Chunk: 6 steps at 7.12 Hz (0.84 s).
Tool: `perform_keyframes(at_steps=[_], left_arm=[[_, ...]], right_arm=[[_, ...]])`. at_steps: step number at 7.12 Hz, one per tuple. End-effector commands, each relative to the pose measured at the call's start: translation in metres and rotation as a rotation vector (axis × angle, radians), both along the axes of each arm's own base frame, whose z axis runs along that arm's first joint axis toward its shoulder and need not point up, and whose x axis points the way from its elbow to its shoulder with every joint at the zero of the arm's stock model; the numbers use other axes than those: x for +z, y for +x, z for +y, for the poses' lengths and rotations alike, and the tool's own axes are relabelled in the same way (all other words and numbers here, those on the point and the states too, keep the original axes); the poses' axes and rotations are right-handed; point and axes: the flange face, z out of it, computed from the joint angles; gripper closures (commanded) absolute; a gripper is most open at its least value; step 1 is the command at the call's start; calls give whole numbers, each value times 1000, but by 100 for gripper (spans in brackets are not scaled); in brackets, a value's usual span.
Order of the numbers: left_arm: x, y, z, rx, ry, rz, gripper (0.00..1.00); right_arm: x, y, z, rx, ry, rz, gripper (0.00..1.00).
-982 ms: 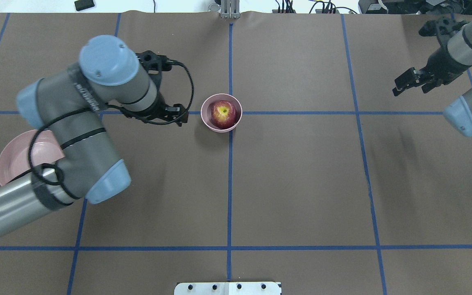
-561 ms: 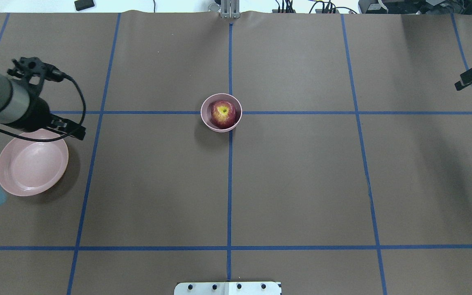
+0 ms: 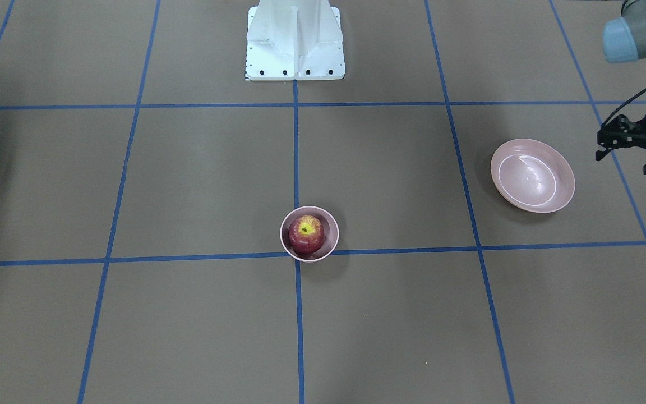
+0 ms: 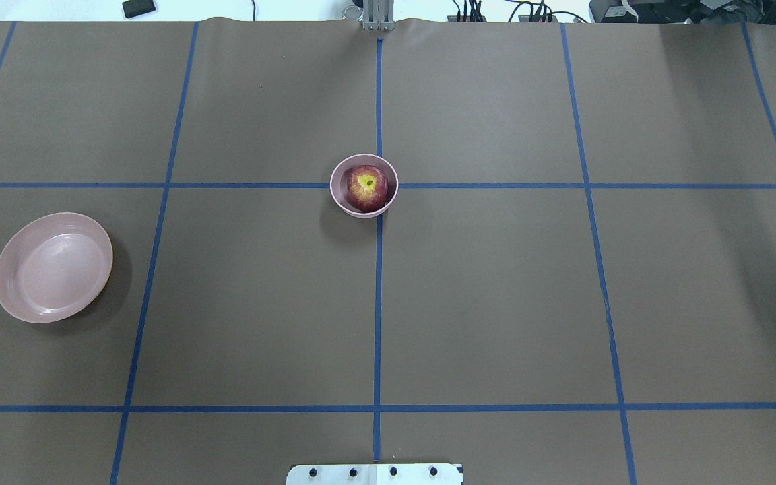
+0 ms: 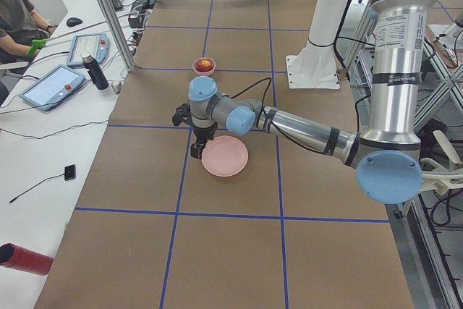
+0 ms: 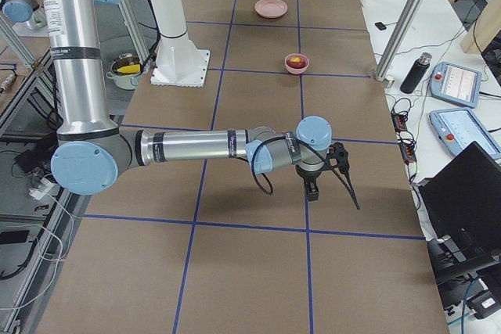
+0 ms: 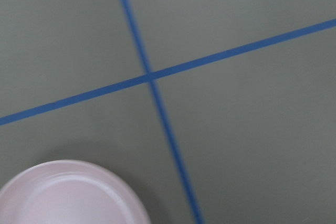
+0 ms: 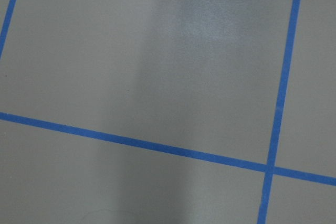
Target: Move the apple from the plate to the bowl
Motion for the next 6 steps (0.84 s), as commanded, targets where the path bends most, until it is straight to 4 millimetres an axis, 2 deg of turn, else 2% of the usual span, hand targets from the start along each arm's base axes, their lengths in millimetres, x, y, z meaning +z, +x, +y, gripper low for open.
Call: perform_keyframes(at_steps=[1, 2, 3, 6], left_arm=[[31, -26, -2, 1, -43, 27, 2], [38, -38, -3, -36, -75, 24, 2], [49, -37, -3, -43, -105, 23, 2], [52, -39, -4, -47, -107, 22, 2]], right_arm=[[-20, -10, -8, -13, 1, 3, 0], [-22, -11, -8, -13, 2, 3, 0], [-19, -17, -6, -32, 0, -7, 0], [-17, -23, -4, -70, -2, -2, 0]])
